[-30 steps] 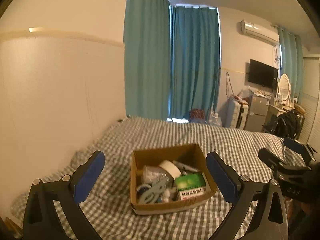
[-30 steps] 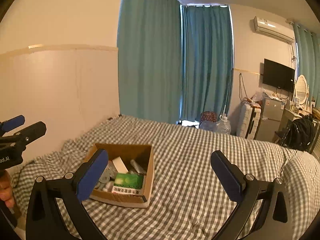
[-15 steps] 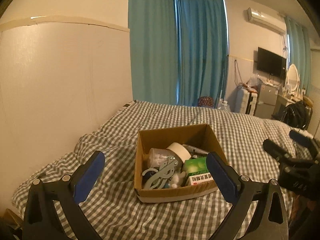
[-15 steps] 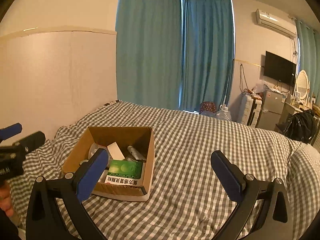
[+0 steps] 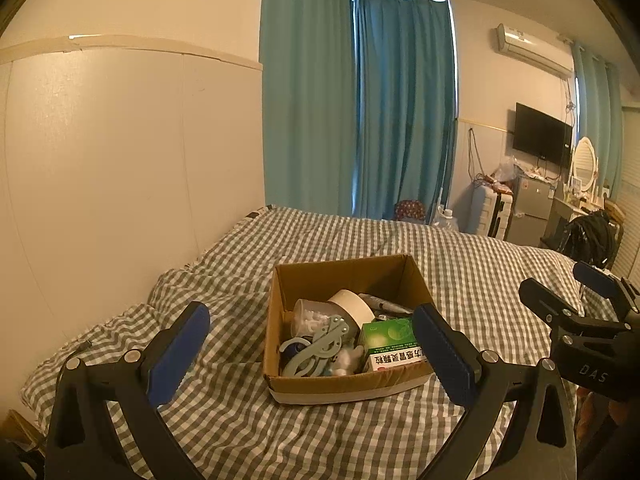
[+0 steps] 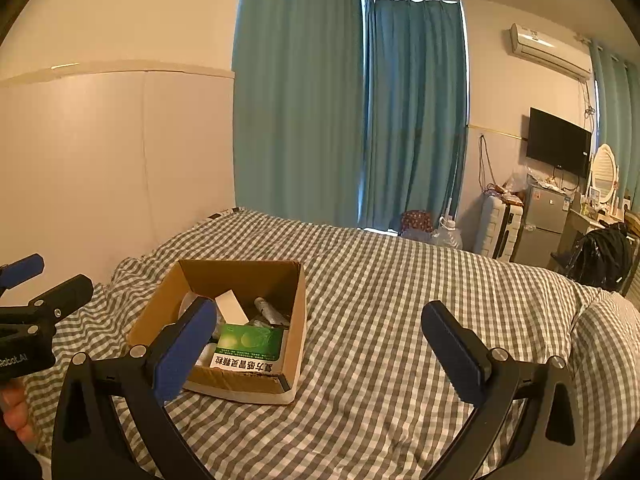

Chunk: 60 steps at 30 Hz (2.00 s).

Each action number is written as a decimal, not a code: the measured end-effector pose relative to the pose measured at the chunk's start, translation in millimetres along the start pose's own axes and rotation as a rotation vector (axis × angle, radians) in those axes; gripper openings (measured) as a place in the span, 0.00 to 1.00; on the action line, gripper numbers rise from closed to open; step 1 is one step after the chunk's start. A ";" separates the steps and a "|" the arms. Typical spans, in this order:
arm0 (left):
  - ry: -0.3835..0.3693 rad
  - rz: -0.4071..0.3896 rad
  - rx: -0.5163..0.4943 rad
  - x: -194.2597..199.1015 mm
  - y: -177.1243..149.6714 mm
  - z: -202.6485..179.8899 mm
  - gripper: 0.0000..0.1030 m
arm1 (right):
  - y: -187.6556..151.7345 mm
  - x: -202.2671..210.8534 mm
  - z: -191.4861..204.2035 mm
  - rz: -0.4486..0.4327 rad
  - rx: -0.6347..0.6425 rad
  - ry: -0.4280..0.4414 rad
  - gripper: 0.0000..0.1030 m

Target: Organize objects

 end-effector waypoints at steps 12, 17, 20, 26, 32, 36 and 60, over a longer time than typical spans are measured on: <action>-0.008 0.015 0.004 -0.9 -0.2 -0.1 1.00 | -2.2 -6.0 4.0 0.009 -0.005 0.002 1.00; -0.013 0.017 -0.007 -1.8 -1.1 -2.8 1.00 | -2.8 -5.3 3.9 0.010 -0.009 0.006 1.00; -0.014 0.023 -0.011 -2.9 -2.4 -4.0 1.00 | -2.4 -4.9 4.3 0.010 -0.011 0.005 1.00; -0.014 0.022 -0.005 -2.7 -1.9 -2.1 1.00 | -3.2 -5.5 7.7 0.012 -0.009 0.008 1.00; -0.019 0.029 -0.010 -4.3 -2.7 -2.4 1.00 | -3.0 -6.0 8.0 0.018 -0.013 0.006 1.00; -0.013 0.025 -0.013 -3.9 -2.4 -2.1 1.00 | -2.5 -7.1 9.2 0.019 -0.015 0.010 1.00; 0.009 0.015 -0.033 -5.8 -3.1 0.9 1.00 | -6.2 -10.6 9.1 0.036 -0.008 0.013 1.00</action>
Point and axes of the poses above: each gripper's, at about its wrist camera, not at the fingertips, and x roughly against the way its jaws point, z to its left, y to its top, the point moved 4 cm from there along -x, roughly the way its jaws point, and after that the axes turned 2 degrees about -z, right-handed, at the moved point
